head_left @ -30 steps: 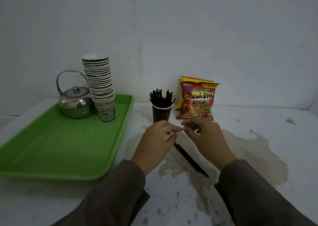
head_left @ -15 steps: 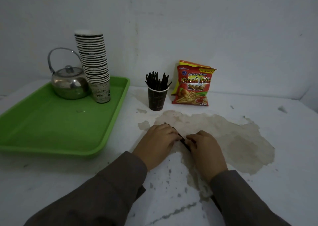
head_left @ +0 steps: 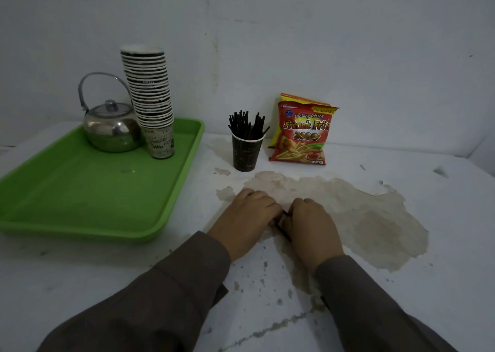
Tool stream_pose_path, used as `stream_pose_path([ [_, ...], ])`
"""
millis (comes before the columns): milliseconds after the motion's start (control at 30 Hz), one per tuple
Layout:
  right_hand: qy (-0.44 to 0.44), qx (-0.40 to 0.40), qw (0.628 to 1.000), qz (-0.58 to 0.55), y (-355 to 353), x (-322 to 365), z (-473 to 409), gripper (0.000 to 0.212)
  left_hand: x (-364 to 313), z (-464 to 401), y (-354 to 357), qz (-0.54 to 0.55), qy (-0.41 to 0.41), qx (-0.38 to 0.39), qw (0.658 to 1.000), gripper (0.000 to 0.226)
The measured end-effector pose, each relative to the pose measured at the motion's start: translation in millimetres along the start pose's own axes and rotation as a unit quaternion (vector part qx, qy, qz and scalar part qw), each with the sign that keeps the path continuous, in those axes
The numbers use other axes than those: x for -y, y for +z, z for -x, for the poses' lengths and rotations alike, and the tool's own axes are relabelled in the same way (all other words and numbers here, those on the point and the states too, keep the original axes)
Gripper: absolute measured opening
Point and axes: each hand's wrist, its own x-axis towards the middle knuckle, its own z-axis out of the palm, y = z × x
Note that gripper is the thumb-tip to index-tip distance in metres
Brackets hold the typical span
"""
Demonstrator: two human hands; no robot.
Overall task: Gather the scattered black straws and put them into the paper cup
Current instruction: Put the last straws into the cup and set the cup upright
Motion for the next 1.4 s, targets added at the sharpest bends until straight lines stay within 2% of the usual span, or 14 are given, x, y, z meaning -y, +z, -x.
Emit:
stream_pose_path([
  [167,0.012,0.007,1.0,-0.011,-1.7,-4.1,-2.6,0.011,3.5,0.1,-2.7,0.002,0.03,0.001,1.0,0.017],
  [267,0.044,-0.003,0.991,-0.124,-5.9,-9.1,-6.0,0.006,4.1,-0.2,0.6,0.007,0.028,0.006,1.0,0.019],
  [333,0.074,0.008,0.966,-0.247,-10.0,-13.7,-10.2,0.003,4.6,0.1,1.6,-0.002,0.032,0.007,0.999,0.023],
  [467,0.106,0.048,0.867,-0.485,-17.9,-20.1,-10.9,0.012,6.4,1.1,0.0,-0.008,0.05,0.009,0.999,0.022],
  [567,0.099,0.052,0.827,-0.551,-18.4,-23.6,-9.0,0.024,7.2,1.1,-1.7,-0.004,0.049,0.023,0.999,0.018],
  [700,0.1,0.046,0.799,-0.591,-16.5,-26.3,-7.3,0.021,4.8,1.3,-4.6,-0.012,0.048,0.02,0.999,0.018],
  [800,0.1,0.039,0.795,-0.597,-15.8,-24.3,-6.2,0.014,2.6,2.2,-5.6,0.001,0.05,-0.003,0.999,0.019],
  [900,0.104,-0.016,0.807,-0.582,-17.8,-19.4,-6.9,0.012,5.7,1.6,-7.6,0.003,0.027,-0.036,0.999,0.022],
  [1033,0.06,-0.096,0.851,-0.513,-25.4,-4.3,-12.1,0.011,13.5,1.4,-18.0,0.113,-0.104,-0.122,0.981,0.021],
  [1100,0.034,-0.1,0.859,-0.501,-30.0,6.4,-18.6,0.025,17.9,-0.8,-29.0,0.179,-0.156,-0.171,0.956,0.028],
  [1233,-0.016,-0.128,0.88,-0.458,-43.3,23.7,-42.3,0.058,30.4,-12.1,-54.9,0.268,-0.189,-0.257,0.909,0.048],
  [1333,-0.057,-0.158,0.876,-0.452,-57.4,35.1,-63.3,0.068,43.2,-23.4,-74.1,0.31,-0.203,-0.293,0.881,0.048],
  [1400,-0.059,-0.176,0.878,-0.441,-67.2,41.7,-77.3,0.064,52.4,-33.1,-88.3,0.325,-0.195,-0.307,0.873,0.05],
])
